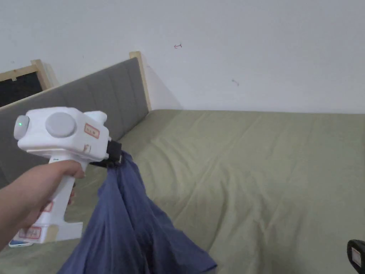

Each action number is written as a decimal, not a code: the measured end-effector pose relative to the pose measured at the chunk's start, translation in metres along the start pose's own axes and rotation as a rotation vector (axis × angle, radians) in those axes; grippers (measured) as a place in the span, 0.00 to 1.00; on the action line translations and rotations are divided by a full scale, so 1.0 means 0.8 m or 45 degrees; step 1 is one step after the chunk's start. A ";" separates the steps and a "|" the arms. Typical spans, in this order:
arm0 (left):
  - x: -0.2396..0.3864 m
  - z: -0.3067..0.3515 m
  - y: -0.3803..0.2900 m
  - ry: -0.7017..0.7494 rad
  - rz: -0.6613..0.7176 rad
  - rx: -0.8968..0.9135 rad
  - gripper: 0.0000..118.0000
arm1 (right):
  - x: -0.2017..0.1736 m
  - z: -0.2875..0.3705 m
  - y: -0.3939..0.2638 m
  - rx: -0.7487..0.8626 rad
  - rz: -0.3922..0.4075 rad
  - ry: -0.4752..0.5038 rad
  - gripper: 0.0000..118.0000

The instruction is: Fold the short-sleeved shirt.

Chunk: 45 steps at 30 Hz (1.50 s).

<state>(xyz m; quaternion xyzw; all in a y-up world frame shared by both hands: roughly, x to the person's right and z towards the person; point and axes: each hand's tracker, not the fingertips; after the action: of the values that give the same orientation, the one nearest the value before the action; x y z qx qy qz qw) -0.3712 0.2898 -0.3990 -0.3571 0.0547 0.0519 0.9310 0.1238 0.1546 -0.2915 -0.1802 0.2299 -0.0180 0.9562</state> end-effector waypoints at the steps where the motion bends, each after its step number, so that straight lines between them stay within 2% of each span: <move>1: 0.018 0.024 0.017 -0.030 -0.035 0.050 0.00 | 0.003 0.006 0.003 0.016 -0.006 -0.007 0.00; 8: 0.201 0.139 0.095 -0.331 -0.281 0.296 0.00 | 0.041 0.058 0.021 0.129 -0.071 -0.110 0.00; 13: 0.334 0.129 0.096 -0.580 -0.431 0.272 0.00 | 0.071 0.098 0.026 0.193 -0.122 -0.206 0.00; 16: 0.409 0.089 0.077 -0.672 -0.477 0.200 0.00 | 0.092 0.118 0.023 0.213 -0.144 -0.258 0.00; 21: 0.504 -0.043 0.004 -0.808 -0.481 -0.092 0.00 | 0.128 0.133 0.001 0.188 -0.160 -0.356 0.00; 27: 0.560 -0.232 -0.119 -0.823 -0.305 -0.590 0.00 | 0.167 0.123 -0.039 0.064 -0.229 -0.400 0.00; 31: 0.574 -0.271 -0.173 -0.779 -0.394 -0.560 0.02 | 0.181 0.110 -0.055 0.009 -0.255 -0.411 0.00; 32: 0.574 -0.278 -0.178 -0.770 -0.392 -0.563 0.09 | 0.183 0.106 -0.057 -0.002 -0.257 -0.412 0.00; 34: 0.569 -0.285 -0.183 -0.806 -0.315 -0.625 0.68 | 0.185 0.101 -0.060 -0.017 -0.261 -0.413 0.00; 35: 0.566 -0.288 -0.183 -0.821 -0.291 -0.652 0.93 | 0.185 0.099 -0.060 -0.021 -0.264 -0.414 0.00; 36: 0.564 -0.286 -0.181 -0.825 -0.293 -0.644 0.99 | 0.185 0.098 -0.060 -0.021 -0.269 -0.413 0.00; 38: 0.554 -0.259 -0.169 -0.853 -0.302 -0.458 0.97 | 0.185 0.098 -0.055 -0.015 -0.274 -0.412 0.00; 40: 0.541 -0.233 -0.150 -0.759 -0.343 -0.347 0.97 | 0.184 0.099 -0.047 0.003 -0.269 -0.409 0.00; 45: 0.460 -0.133 -0.103 -0.713 -0.259 -0.100 0.97 | 0.175 0.110 -0.013 0.066 -0.218 -0.421 0.00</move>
<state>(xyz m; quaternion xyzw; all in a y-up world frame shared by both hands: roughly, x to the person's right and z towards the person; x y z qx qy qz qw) -0.0029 0.1787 -0.4748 -0.3682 -0.2421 0.0570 0.8958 0.2888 0.1584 -0.2755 -0.1748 0.0528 -0.0755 0.9803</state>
